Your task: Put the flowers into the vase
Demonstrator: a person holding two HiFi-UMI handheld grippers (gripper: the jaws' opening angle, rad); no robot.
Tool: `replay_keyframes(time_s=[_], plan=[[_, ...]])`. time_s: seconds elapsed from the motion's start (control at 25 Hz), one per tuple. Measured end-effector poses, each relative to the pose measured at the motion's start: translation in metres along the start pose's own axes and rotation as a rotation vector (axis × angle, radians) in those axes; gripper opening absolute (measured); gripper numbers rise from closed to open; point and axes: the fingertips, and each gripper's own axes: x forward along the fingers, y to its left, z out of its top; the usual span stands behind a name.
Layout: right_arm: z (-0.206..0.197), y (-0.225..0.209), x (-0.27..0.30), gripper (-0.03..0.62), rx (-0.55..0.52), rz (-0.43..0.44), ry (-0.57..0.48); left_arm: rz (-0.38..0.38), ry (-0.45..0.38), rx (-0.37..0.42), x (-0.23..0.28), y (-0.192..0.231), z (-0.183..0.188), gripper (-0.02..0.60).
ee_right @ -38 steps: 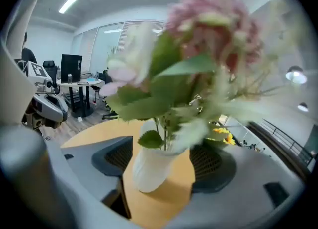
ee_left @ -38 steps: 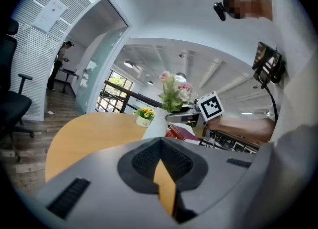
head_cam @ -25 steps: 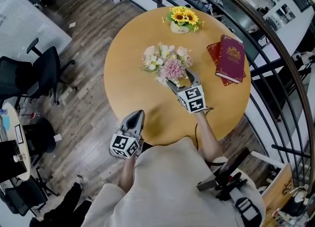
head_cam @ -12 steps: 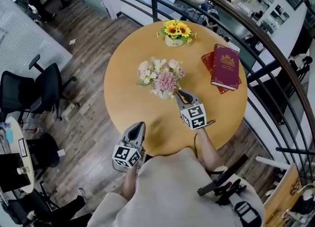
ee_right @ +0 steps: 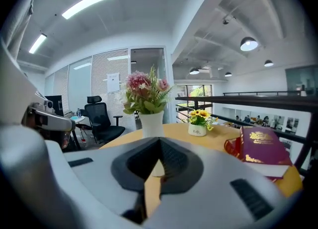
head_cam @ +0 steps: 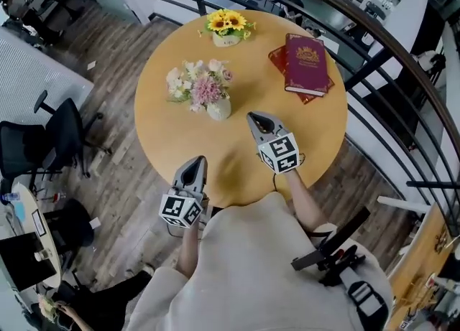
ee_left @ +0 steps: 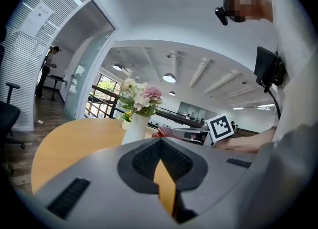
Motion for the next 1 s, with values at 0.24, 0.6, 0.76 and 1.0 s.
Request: replay_keyframes(time_s=[0.24, 0.6, 0.76, 1.0], plan=[[-0.011, 0.022, -0.038, 0.011, -0.034, 0.055, 0.013, -0.029, 0.019, 0.013, -0.007, -0.041, -0.007, 0.006], [0.003, 0.025, -0.089, 0.008, -0.041, -0.004, -0.043, -0.141, -0.006, 0.073, 0.0, -0.087, 0.002, 0.006], [0.002, 0.036, -0.107, 0.008, -0.039, -0.049, -0.029, -0.166, -0.027, 0.067, -0.021, -0.098, 0.001, 0.006], [-0.011, 0.085, -0.129, 0.008, -0.007, -0.085, -0.031, -0.171, -0.033, 0.059, -0.083, -0.097, -0.018, 0.006]])
